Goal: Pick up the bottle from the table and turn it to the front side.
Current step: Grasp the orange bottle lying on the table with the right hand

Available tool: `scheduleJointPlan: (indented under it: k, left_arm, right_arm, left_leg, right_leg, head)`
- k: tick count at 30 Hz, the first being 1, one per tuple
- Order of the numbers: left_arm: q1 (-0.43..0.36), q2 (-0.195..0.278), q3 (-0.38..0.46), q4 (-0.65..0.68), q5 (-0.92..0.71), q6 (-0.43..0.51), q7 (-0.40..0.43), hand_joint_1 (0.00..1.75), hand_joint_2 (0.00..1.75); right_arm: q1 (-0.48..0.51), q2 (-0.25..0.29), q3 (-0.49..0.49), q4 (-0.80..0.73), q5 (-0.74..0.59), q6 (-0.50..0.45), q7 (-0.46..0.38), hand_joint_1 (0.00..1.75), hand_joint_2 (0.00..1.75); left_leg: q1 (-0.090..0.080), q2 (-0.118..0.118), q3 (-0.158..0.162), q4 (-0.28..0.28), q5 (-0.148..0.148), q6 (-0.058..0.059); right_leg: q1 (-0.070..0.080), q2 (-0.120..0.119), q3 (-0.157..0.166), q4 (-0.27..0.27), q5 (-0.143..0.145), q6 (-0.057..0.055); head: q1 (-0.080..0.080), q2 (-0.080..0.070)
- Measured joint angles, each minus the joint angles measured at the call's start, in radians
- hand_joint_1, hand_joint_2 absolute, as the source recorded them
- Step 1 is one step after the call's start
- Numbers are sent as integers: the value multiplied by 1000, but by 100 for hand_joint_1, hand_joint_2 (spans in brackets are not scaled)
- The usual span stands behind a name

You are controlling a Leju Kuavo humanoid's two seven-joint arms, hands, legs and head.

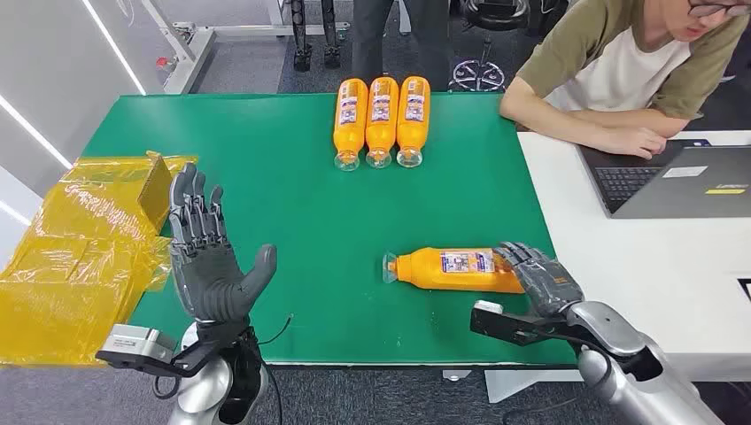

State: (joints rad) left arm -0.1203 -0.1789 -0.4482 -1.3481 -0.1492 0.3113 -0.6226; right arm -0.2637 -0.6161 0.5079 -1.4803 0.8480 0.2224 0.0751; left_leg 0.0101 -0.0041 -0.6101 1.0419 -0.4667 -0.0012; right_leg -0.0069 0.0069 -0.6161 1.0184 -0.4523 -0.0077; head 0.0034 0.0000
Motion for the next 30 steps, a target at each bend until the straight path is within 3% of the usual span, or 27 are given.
scheduleJointPlan:
  k: [10,25,30]
  left_arm:
    - [28,6,0,-4,-10,3,0,0,175]
    - [36,16,-1,-5,-11,7,-2,0,175]
    - [46,16,-1,-13,-11,11,-4,0,175]
  right_arm:
    - [-59,-15,45,74,9,-20,-33,0,175]
    - [-168,45,124,212,53,-126,-74,0,175]
    - [-205,70,154,267,27,-91,-97,0,175]
  left_leg:
    - [0,0,0,0,0,0]
    - [0,0,0,0,0,0]
    - [0,0,0,0,0,0]
  right_leg:
    - [0,0,0,1,0,0]
    - [0,-1,0,1,0,0]
    - [0,-1,0,1,0,0]
  head:
    - [0,0]
    - [0,0]
    - [0,0]
